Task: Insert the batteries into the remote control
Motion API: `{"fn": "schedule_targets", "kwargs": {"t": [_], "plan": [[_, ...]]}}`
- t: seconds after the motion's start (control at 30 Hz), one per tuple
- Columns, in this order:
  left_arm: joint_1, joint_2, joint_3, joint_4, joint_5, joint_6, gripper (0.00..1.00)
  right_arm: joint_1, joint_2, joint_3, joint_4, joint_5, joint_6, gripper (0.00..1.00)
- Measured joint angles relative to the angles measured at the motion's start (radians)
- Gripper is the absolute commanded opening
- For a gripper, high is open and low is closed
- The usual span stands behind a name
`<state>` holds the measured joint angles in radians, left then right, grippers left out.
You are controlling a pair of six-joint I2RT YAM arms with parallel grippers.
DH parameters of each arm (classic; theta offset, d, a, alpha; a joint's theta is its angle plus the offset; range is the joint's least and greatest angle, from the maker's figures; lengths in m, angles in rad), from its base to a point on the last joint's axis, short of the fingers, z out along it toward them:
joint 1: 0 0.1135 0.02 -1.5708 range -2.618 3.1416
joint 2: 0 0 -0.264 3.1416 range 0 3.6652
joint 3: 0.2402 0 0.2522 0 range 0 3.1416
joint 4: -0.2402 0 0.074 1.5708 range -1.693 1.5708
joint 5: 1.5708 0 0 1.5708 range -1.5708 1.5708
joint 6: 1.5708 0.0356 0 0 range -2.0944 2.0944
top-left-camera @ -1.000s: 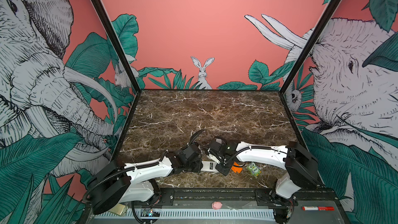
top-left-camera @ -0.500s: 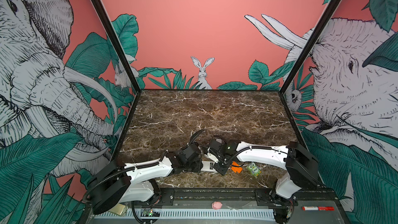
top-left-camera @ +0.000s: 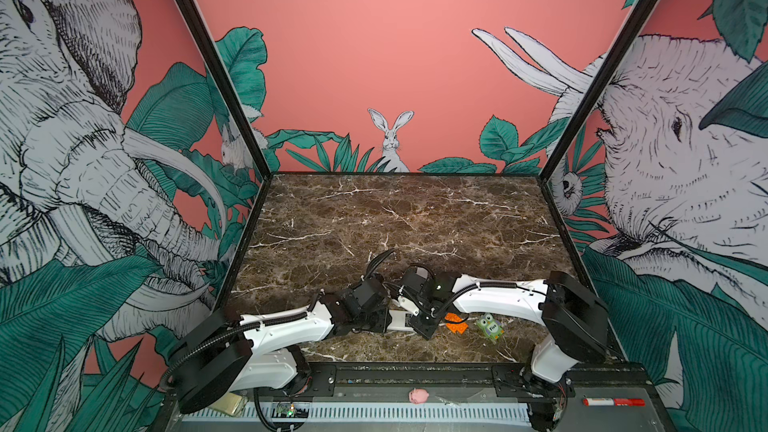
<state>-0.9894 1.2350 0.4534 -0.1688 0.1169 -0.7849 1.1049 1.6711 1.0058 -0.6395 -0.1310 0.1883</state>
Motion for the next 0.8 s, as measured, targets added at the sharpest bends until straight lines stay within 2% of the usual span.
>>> {"fn": "schedule_targets", "kwargs": {"t": [0.8], "plan": [[0.000,0.007,0.000,0.011,0.003,0.000,0.31,0.000,-0.039,0.037,-0.061,0.008,0.011,0.00]]}}
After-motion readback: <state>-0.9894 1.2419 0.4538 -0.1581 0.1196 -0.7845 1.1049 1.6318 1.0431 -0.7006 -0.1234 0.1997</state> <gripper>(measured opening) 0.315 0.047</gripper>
